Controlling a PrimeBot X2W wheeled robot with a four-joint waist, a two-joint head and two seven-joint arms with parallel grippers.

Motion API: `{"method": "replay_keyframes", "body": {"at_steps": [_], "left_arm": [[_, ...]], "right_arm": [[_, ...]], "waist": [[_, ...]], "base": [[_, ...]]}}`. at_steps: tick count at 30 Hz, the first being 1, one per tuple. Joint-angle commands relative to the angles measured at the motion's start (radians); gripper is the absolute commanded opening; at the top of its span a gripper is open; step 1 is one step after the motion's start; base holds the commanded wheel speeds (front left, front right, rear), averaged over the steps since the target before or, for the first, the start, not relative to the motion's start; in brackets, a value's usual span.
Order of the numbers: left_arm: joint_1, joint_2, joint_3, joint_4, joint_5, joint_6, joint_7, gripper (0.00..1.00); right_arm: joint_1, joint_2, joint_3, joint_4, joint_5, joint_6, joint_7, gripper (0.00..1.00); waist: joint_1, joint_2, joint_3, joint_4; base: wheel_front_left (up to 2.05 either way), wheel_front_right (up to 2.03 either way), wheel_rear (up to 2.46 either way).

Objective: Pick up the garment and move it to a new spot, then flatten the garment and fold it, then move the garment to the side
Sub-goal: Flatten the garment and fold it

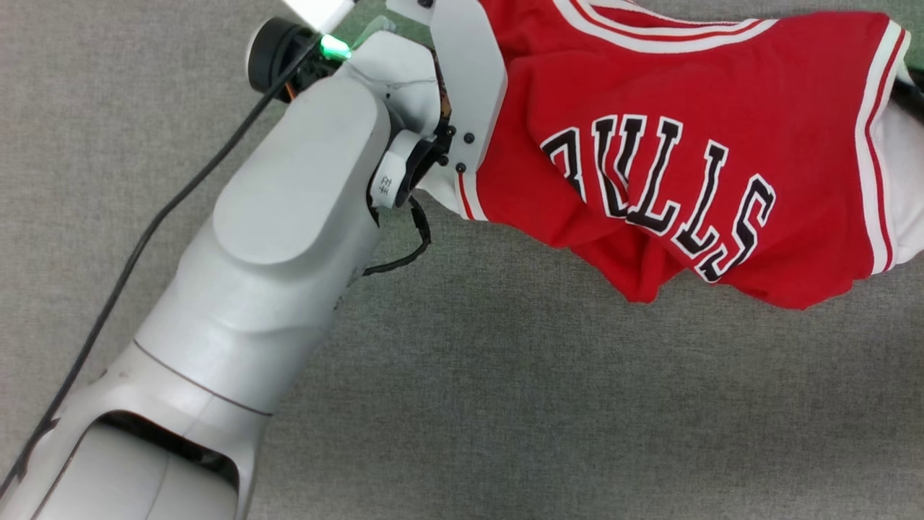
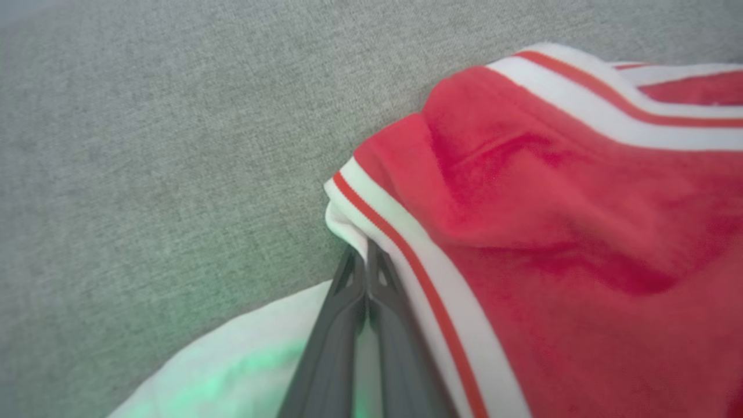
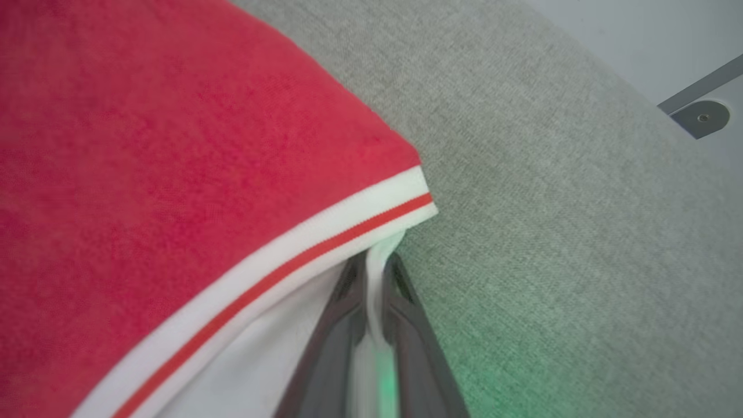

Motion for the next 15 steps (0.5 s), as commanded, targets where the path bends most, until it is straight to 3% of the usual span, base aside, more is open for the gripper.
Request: {"method": "replay_keyframes", "body": {"at_steps": [1, 9, 15], "left_arm": [[0.079, -0.017, -0.029, 0.050, -0.016, -0.012, 0.013, 0.00], [0.045, -0.018, 0.032, 0.026, -0.024, -0.008, -0.169, 0.00], [-0.012, -0.033, 0.103, 0.010, -0.014, 0.044, -0.379, 0.00]], "right_arm": [[0.058, 0.005, 0.047, 0.037, 0.005, -0.002, 0.019, 0.00], [-0.037, 0.025, 0.020, 0.106, 0.094, -0.002, -0.158, 0.00], [-0.120, 0.056, -0.052, 0.197, 0.205, -0.002, -0.297, 0.00]], "waist": [[0.0000, 0.0000, -0.007, 0.001], [0.0000, 0.0000, -0.059, 0.002], [0.0000, 0.0000, -0.082, 0.005]], "base": [[0.00, 0.00, 0.00], [0.00, 0.00, 0.00], [0.00, 0.00, 0.00]]}}
